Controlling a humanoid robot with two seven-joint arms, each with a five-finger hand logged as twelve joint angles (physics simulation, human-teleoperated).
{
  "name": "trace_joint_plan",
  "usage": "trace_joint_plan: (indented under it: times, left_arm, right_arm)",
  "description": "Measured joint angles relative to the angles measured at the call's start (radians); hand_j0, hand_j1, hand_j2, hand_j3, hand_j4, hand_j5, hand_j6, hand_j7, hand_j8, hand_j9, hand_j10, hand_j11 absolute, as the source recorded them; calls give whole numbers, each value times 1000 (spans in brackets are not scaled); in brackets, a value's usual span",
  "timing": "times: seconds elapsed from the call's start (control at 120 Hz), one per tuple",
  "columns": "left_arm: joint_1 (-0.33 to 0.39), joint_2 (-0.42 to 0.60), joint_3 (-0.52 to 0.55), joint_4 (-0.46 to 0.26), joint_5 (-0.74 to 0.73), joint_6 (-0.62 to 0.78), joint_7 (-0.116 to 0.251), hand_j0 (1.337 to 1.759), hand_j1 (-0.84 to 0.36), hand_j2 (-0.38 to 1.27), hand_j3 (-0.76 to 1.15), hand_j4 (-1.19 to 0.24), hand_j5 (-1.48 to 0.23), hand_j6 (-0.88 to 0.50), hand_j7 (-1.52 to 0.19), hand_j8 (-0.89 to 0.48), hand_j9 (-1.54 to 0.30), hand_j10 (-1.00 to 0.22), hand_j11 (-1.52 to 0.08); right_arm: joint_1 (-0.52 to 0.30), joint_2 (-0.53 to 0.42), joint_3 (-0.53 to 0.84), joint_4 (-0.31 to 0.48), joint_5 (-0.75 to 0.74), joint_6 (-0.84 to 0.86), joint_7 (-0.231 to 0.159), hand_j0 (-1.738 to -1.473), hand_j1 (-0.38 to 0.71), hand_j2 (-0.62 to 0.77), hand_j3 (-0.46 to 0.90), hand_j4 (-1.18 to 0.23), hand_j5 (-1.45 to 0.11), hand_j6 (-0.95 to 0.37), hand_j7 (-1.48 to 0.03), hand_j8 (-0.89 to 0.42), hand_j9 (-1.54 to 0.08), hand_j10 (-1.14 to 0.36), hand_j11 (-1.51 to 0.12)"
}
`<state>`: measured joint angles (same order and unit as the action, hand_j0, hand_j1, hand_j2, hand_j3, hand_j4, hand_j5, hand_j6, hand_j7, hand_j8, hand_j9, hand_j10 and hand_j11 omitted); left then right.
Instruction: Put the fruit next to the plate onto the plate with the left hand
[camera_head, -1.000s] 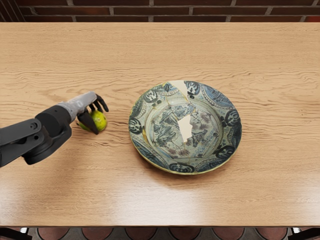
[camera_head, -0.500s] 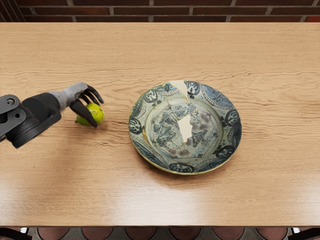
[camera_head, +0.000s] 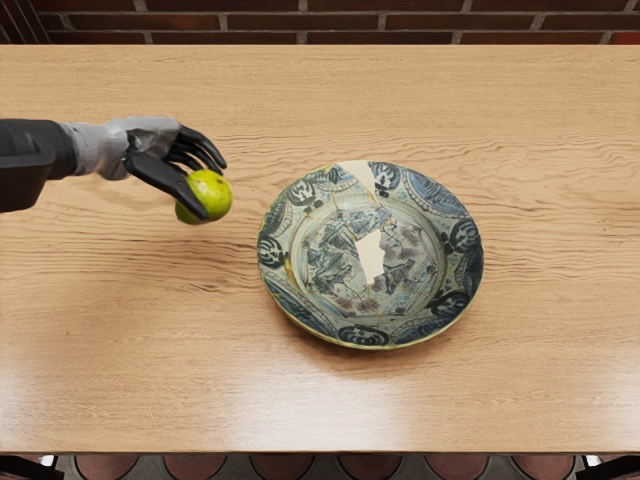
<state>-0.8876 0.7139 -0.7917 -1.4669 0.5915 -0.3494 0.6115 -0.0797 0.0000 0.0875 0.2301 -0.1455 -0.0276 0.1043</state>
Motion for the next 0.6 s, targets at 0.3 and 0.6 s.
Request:
trace_joint_plan:
  times: [0.3,0.6]
  left_arm:
    - [-13,-72,-24,0,-54,-50,0,1658,-302,534,0,-606,-816,-487,-810,-416,-795,-521,-792]
    - [-11,-175,-22,1,-69,-52,0,1658,-289,518,0,-606,-804,-501,-798,-438,-786,-537,-787]
  right_arm:
    - [0,0,0,0,0,0,0,-1658,-331,-3,0,-15,-20,-15,-20,-15,-20,-15,-20]
    - [0,0,0,0,0,0,0,-1658,-331,-3,0,-15,-20,-15,-20,-15,-20,-15,-20]
